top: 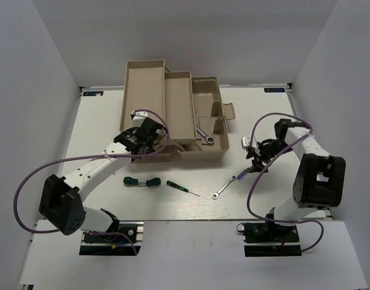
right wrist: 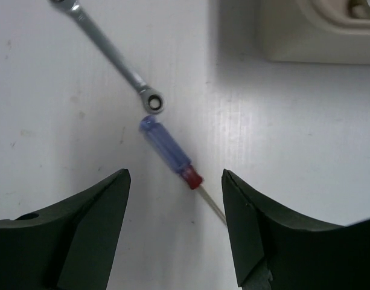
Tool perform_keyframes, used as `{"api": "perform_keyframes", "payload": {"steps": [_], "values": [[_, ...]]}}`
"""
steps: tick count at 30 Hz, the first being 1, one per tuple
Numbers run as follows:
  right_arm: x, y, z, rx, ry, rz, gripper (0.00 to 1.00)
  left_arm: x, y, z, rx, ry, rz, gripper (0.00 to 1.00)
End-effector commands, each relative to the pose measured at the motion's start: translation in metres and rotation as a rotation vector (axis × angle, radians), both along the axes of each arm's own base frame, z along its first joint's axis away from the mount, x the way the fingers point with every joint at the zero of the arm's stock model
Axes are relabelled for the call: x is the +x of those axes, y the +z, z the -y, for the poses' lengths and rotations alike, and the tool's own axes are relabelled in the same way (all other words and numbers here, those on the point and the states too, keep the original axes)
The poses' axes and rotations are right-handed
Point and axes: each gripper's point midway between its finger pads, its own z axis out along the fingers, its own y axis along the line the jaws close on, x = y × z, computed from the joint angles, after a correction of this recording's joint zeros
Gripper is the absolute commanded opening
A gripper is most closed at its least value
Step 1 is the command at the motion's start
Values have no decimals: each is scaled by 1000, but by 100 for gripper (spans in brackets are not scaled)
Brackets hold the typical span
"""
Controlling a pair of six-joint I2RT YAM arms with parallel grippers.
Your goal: Sort the tools into containers
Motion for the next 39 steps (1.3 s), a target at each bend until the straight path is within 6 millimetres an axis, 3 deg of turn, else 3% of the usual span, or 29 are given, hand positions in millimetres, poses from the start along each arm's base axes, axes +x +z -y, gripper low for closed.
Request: {"api": "perform_keyframes", "payload": {"steps": [1, 5, 8, 9, 10, 12, 15, 19, 23, 25, 29, 33, 39], "values": [[-11, -16, 5, -45, 176, 111, 68, 19, 18, 4, -25, -6, 65, 0], [-15, -20, 3, -43, 228, 133, 70, 22, 33, 11, -49, -50, 84, 1], [-20, -14, -5, -12, 284, 176, 70, 6, 57, 31, -132, -183, 91, 28], [-27, -12, -9, 6, 313, 178, 70, -2, 74, 29, -170, -198, 125, 44], [-30, -7, -15, 32, 322, 193, 70, -11, 82, 29, -183, -225, 132, 50], [-46, -8, -25, 60, 389, 204, 70, -25, 94, 26, -223, -250, 152, 59], [-63, -4, -41, 96, 471, 228, 68, -51, 117, 16, -260, -289, 169, 60], [-87, -11, -58, 111, 594, 195, 62, -81, 106, 12, -289, -325, 77, 59], [-87, -21, -68, 84, 632, 217, 62, -107, 66, 4, -316, -289, -33, 56], [-83, -28, -72, 55, 639, 228, 62, -114, 61, 1, -356, -251, -28, 56], [-78, -39, -87, 22, 660, 232, 62, -121, 40, 2, -386, -230, -55, 56], [-71, -48, -99, -27, 680, 240, 62, -124, 33, 1, -400, -212, -58, 56], [-70, -70, -98, -123, 728, 233, 58, -129, 16, -2, -410, -148, -99, 56]]}}
